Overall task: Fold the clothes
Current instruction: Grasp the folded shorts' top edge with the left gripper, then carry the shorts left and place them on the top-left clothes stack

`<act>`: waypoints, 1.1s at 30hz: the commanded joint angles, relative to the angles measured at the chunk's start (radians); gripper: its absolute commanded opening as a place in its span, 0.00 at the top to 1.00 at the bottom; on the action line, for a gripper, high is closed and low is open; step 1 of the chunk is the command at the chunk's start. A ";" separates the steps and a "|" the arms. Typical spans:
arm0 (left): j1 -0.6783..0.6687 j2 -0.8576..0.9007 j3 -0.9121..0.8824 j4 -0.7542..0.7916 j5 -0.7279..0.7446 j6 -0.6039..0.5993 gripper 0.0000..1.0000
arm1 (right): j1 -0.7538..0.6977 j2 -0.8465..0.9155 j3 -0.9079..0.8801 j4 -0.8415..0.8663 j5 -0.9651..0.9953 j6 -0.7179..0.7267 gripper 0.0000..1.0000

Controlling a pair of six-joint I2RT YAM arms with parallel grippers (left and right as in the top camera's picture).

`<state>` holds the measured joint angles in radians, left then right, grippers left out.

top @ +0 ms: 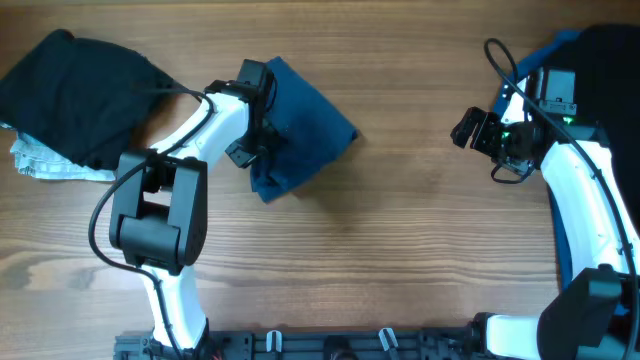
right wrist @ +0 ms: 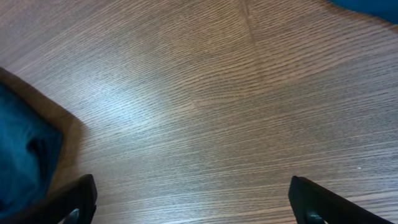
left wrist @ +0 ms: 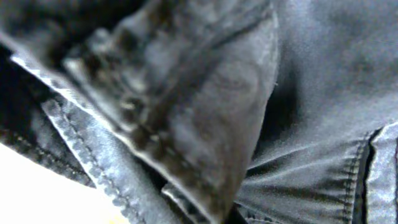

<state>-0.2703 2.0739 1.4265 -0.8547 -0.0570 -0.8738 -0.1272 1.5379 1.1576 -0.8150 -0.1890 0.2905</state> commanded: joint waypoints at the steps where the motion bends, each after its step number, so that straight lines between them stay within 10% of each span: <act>1: 0.028 0.047 -0.029 -0.044 -0.049 0.060 0.96 | -0.001 -0.006 0.014 0.000 0.014 0.000 0.00; 8: 0.072 -0.096 0.145 0.000 -0.070 0.453 0.96 | -0.001 -0.006 0.014 0.000 0.014 0.000 0.01; 23: 0.307 -0.174 0.276 0.287 -0.220 0.489 0.96 | -0.001 -0.006 0.014 0.000 0.014 0.001 0.00; 33: 0.661 -0.174 0.276 0.447 0.088 0.417 0.96 | -0.001 -0.006 0.014 0.000 0.014 0.000 0.01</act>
<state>0.3012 1.9373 1.6711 -0.4015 -0.0994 -0.4282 -0.1272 1.5379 1.1576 -0.8150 -0.1894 0.2905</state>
